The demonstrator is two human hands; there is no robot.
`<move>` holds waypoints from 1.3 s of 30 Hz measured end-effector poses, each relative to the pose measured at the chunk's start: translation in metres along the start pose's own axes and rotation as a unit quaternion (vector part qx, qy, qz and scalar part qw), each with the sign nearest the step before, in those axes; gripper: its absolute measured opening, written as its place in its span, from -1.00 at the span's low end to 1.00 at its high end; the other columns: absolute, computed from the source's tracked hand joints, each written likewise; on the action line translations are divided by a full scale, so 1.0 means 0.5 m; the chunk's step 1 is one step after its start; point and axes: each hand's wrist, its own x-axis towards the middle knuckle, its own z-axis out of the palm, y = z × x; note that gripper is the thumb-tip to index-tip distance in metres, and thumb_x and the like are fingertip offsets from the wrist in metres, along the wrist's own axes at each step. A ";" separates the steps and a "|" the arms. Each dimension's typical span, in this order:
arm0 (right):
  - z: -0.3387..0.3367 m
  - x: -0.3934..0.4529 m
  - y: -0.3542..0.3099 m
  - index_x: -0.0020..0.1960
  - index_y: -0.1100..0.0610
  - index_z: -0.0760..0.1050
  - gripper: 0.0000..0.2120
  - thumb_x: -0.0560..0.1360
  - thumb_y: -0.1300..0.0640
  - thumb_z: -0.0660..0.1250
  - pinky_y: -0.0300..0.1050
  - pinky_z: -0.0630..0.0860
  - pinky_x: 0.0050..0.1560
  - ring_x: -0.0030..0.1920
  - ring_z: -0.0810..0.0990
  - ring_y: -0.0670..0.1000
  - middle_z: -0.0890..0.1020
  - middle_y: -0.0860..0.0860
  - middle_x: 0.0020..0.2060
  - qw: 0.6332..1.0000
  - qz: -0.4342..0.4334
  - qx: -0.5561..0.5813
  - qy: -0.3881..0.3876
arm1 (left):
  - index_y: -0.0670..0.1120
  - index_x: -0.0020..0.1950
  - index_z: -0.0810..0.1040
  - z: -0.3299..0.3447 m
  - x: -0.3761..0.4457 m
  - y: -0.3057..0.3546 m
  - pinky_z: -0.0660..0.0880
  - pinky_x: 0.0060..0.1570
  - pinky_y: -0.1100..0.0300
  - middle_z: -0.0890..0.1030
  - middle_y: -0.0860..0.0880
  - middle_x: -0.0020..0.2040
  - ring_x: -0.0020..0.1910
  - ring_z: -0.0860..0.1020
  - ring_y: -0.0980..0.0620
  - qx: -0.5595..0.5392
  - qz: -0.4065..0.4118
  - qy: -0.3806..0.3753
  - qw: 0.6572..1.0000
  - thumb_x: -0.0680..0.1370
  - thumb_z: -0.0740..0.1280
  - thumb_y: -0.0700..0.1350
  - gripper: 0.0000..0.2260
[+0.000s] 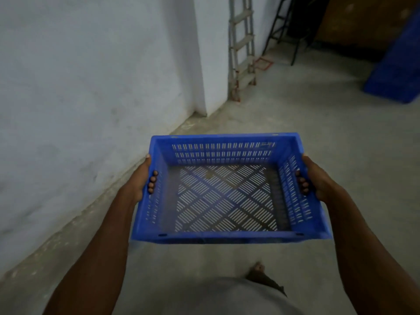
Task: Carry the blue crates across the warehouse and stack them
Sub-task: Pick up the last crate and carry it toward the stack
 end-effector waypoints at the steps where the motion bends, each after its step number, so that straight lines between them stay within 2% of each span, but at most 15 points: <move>1: -0.045 0.004 0.001 -0.21 0.10 0.33 -0.37 0.46 -0.50 0.09 -0.22 0.20 -0.61 -0.55 0.19 -0.05 0.28 -0.01 -0.47 1.000 0.002 0.012 0.016 | -0.04 -0.26 0.34 0.050 0.020 0.027 0.14 -0.59 0.28 0.25 0.02 -0.45 -0.57 0.16 0.07 0.011 0.004 -0.018 1.000 0.53 0.06 0.48 -0.41; 10: -0.433 0.051 -0.011 -0.21 0.10 0.33 -0.36 0.47 -0.51 0.07 -0.21 0.22 -0.59 -0.53 0.21 -0.04 0.32 -0.01 -0.49 0.986 0.001 0.084 0.141 | -0.04 -0.27 0.33 0.535 0.154 0.235 0.14 -0.60 0.31 0.25 0.03 -0.48 -0.59 0.16 0.08 0.103 0.037 -0.142 0.984 0.57 0.06 0.43 -0.45; 17: -0.702 0.127 -0.052 -0.23 0.11 0.34 -0.36 0.49 -0.49 0.04 -0.24 0.20 -0.59 -0.53 0.20 -0.04 0.32 -0.01 -0.52 0.965 0.034 0.132 0.222 | -0.06 -0.27 0.34 0.903 0.225 0.391 0.18 -0.61 0.30 0.28 0.02 -0.50 -0.60 0.20 0.08 0.154 0.050 -0.208 0.965 0.60 0.06 0.39 -0.45; 26: -1.007 0.329 -0.180 -0.24 0.12 0.32 -0.38 0.53 -0.45 0.03 -0.23 0.20 -0.58 -0.53 0.20 -0.04 0.30 -0.01 -0.51 0.951 0.036 0.178 0.249 | -0.09 -0.25 0.37 1.338 0.387 0.631 0.19 -0.63 0.28 0.28 0.00 -0.47 -0.60 0.20 0.09 0.187 0.057 -0.291 0.937 0.61 0.06 0.37 -0.44; 32: -1.218 0.461 -0.308 -0.23 0.13 0.32 -0.38 0.52 -0.44 0.05 -0.25 0.20 -0.61 -0.58 0.20 -0.04 0.29 0.00 -0.54 0.939 0.019 0.217 0.268 | -0.08 -0.23 0.36 1.613 0.447 0.830 0.15 -0.63 0.32 0.27 0.02 -0.48 -0.61 0.18 0.11 0.190 0.079 -0.297 0.932 0.62 0.06 0.35 -0.46; 39: -1.503 0.621 -0.418 -0.25 0.15 0.33 -0.41 0.56 -0.37 0.04 -0.25 0.19 -0.62 -0.60 0.19 -0.03 0.29 0.03 -0.52 0.935 0.015 0.235 0.266 | -0.10 -0.24 0.36 1.943 0.494 0.992 0.16 -0.65 0.33 0.27 0.01 -0.46 -0.62 0.17 0.12 0.191 0.084 -0.325 0.922 0.63 0.04 0.34 -0.46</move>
